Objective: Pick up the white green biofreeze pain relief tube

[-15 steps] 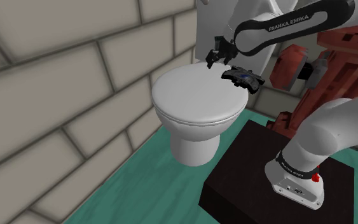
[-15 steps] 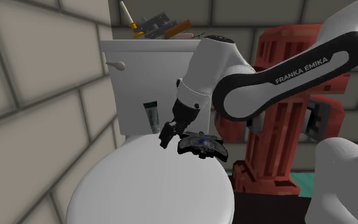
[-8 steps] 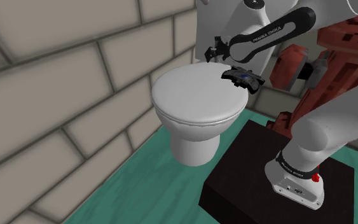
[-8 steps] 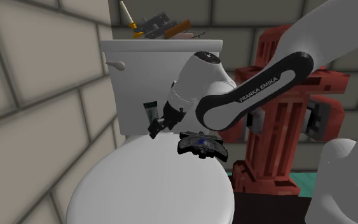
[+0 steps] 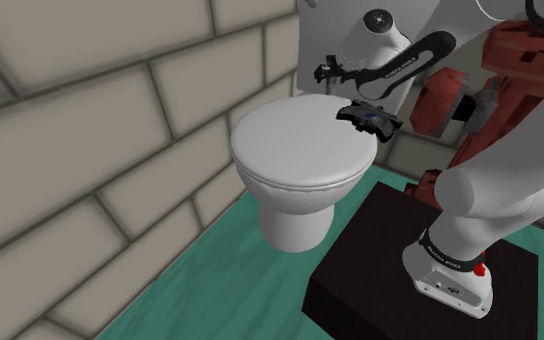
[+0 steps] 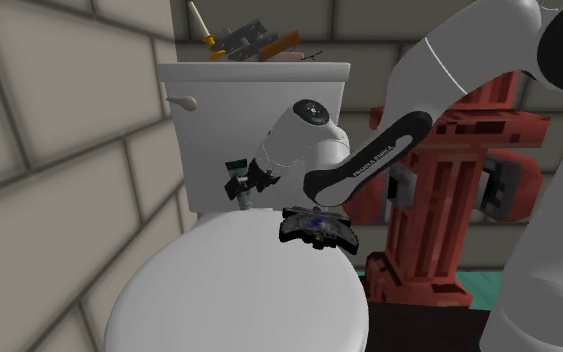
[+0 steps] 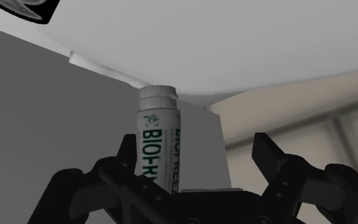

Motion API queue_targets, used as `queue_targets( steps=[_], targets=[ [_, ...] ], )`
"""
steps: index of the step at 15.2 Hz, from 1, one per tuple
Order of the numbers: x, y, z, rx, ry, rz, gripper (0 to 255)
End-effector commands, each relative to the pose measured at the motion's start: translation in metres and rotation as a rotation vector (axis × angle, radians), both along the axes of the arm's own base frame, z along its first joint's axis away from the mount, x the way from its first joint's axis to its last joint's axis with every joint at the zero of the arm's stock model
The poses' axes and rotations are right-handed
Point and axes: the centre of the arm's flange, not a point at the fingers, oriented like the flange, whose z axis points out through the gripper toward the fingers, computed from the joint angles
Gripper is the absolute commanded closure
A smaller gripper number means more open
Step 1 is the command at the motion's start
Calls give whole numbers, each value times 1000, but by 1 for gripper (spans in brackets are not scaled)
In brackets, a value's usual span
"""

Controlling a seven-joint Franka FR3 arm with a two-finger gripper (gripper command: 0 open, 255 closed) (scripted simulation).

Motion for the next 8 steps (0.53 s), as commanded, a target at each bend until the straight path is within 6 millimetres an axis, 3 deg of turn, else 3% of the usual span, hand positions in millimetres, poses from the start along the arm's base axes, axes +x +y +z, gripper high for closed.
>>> queue_targets(
  steps=[1,3,8],
  targets=[
    [8,-19,-6,-18,-43,-43,0],
    [14,-39,-9,-37,-83,-86,0],
    [14,-42,-31,-40,-89,-91,0]
  ],
)
